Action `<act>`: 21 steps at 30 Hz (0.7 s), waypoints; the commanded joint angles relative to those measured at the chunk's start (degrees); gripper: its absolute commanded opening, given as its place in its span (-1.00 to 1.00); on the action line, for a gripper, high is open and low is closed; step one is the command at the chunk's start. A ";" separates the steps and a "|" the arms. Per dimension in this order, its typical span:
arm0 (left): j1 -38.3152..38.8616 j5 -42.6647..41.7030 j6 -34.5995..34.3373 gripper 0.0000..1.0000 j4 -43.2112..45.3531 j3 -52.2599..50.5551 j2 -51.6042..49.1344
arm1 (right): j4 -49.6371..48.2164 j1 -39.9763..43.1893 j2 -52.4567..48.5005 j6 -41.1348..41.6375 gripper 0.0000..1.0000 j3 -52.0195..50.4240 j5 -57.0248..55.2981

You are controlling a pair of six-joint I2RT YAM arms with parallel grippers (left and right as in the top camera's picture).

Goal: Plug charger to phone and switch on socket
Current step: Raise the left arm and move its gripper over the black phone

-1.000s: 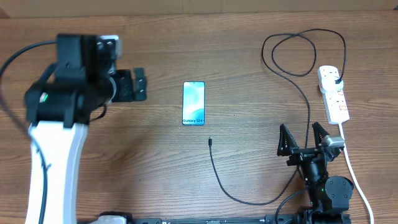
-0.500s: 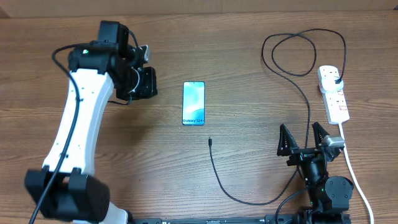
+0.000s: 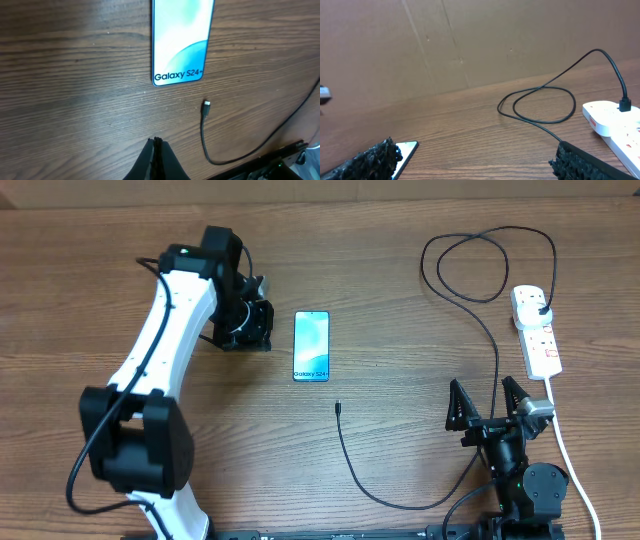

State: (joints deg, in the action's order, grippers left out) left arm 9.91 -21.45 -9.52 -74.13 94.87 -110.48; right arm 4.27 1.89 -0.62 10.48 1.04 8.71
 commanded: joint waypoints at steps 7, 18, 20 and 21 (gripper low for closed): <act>2.03 3.23 -3.93 -0.91 2.99 0.96 -4.44 | -0.24 0.22 0.48 -0.07 1.00 -0.59 -0.04; 6.10 14.71 -8.96 -0.86 6.84 0.85 -6.45 | -0.24 0.22 0.48 -0.07 1.00 -0.59 -0.04; 6.64 17.33 -10.95 -0.83 6.93 0.85 -6.51 | -0.24 0.22 0.48 -0.07 1.00 -0.59 -0.07; 6.80 18.16 -12.02 -0.83 6.95 0.85 -6.51 | -0.26 0.22 0.48 -0.07 0.99 -0.59 -0.04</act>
State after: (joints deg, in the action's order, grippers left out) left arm 16.14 -8.21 -18.15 -67.42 94.87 -116.14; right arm 4.27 1.89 -0.62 10.46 1.04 8.73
